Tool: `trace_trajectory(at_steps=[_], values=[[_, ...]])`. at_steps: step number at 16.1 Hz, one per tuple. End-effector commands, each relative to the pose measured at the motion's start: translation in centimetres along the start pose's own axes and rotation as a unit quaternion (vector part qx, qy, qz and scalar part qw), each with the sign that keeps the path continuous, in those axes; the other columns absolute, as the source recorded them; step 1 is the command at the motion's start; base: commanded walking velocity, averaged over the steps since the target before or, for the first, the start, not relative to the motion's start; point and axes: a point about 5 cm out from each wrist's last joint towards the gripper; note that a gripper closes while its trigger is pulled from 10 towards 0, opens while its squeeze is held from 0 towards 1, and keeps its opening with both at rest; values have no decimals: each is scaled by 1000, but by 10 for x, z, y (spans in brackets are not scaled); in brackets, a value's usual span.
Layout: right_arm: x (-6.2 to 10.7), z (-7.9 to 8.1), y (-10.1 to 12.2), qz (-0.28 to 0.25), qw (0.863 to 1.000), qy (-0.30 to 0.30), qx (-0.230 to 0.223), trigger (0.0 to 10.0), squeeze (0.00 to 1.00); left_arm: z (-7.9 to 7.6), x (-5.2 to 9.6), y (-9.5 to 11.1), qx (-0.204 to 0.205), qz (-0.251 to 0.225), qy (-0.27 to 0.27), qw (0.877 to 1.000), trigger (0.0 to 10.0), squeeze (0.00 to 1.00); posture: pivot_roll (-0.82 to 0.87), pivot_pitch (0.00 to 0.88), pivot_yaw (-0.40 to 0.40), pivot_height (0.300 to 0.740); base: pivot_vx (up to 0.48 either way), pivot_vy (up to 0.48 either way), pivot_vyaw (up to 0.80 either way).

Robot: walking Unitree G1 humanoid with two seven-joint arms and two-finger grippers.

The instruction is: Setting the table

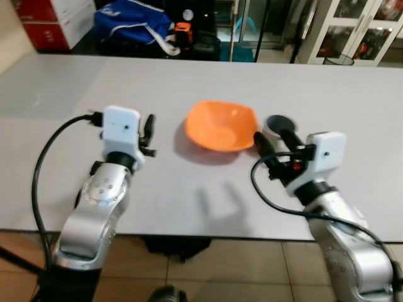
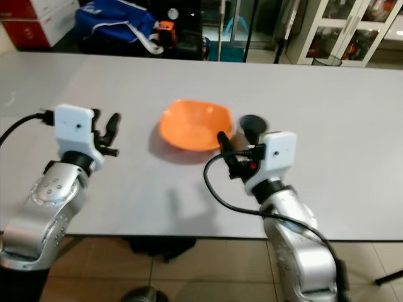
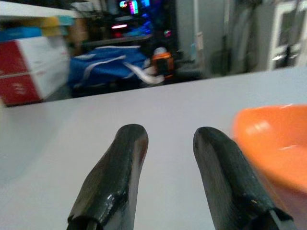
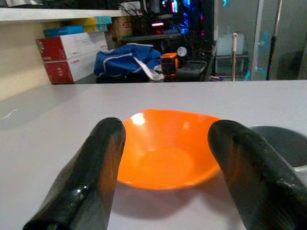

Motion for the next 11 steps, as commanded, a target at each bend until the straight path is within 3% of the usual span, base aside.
trace_trajectory(at_steps=[1, 3, 8, 11], values=[[-1, -11, -1, -10, 999, -50, 18, 10000, 0, -2, 2, -2, -17, -10, 5, 1000, 10000, 0, 44, 0, -12, 740, 0, 480, 0], [-4, -16, -4, -20, 996, -85, 6, 10000, 0, -5, 3, -4, -13, -13, 7, 1000, 10000, 0, 50, 0, -18, 740, 0, 480, 0], [-8, -9, -7, -19, 998, -65, 14, 10000, 0, -18, 8, -1, -10, -29, -15, 999, 10000, 0, 63, 0, -27, 740, 0, 480, 0], [-11, -10, -6, -26, 997, -75, 26, 10000, 0, -30, -1, 5, -4, -44, -22, 999, 10000, 0, 57, 0, -33, 740, 0, 480, 0]])
Point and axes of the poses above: a point about 5 cm out from each wrist's last joint towards the gripper, its own x axis pointing back from the gripper into the wrist, its own y axis along the axis of the wrist's last joint, z = x × y, and after that the axes turned 7 degrees about -x, right-handed
